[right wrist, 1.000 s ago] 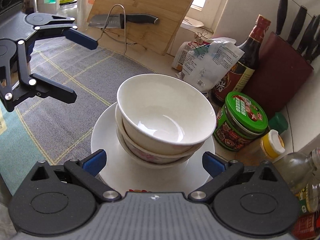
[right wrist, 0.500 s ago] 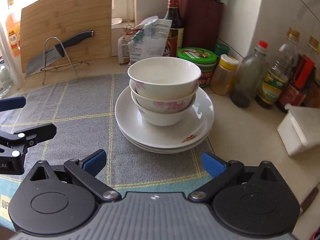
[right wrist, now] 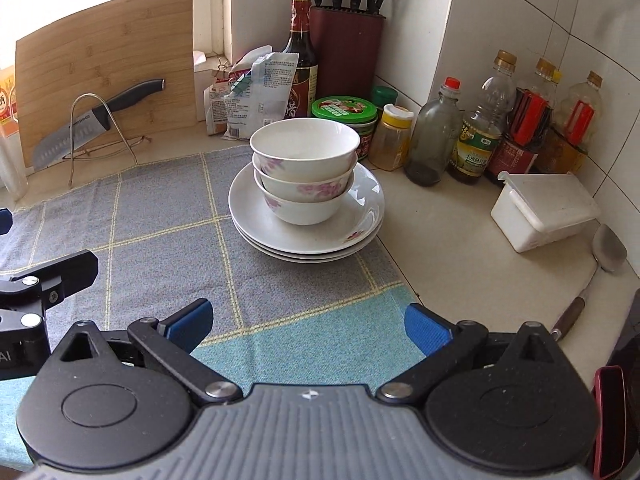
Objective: Organize plates and bowls
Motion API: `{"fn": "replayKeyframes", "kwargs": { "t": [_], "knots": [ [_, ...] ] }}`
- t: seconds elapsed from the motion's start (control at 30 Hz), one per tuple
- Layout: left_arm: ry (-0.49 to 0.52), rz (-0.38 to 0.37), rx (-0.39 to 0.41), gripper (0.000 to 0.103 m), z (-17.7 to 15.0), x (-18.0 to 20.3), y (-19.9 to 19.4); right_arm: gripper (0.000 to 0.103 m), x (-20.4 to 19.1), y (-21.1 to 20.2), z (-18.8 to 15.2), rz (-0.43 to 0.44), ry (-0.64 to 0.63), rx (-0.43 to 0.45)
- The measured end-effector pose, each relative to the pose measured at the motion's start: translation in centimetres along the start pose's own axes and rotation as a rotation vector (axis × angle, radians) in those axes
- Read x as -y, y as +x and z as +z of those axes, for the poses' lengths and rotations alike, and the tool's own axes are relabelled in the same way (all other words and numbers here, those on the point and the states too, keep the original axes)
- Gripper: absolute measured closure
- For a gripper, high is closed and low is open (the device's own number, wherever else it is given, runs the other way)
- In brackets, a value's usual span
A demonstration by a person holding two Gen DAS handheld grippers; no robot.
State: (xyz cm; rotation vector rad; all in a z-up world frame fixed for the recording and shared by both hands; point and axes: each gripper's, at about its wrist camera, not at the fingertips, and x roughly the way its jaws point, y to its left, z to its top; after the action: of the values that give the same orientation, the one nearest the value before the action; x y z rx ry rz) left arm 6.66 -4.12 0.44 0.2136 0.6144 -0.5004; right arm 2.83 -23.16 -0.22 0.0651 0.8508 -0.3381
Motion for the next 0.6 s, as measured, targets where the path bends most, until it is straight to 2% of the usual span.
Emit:
{"fn": "replayKeyframes", "kwargs": {
  "t": [0.27,0.6],
  "knots": [
    [0.011,0.014,0.015,0.001,0.2,0.3,-1.5,0.0,0.1,-2.4,0.0,0.0,0.026,0.032],
    [0.002,0.021,0.016,0.001,0.3,0.0,-1.4,0.0,0.4,-3.3,0.2,-0.007,0.043,0.047]
  ]
}}
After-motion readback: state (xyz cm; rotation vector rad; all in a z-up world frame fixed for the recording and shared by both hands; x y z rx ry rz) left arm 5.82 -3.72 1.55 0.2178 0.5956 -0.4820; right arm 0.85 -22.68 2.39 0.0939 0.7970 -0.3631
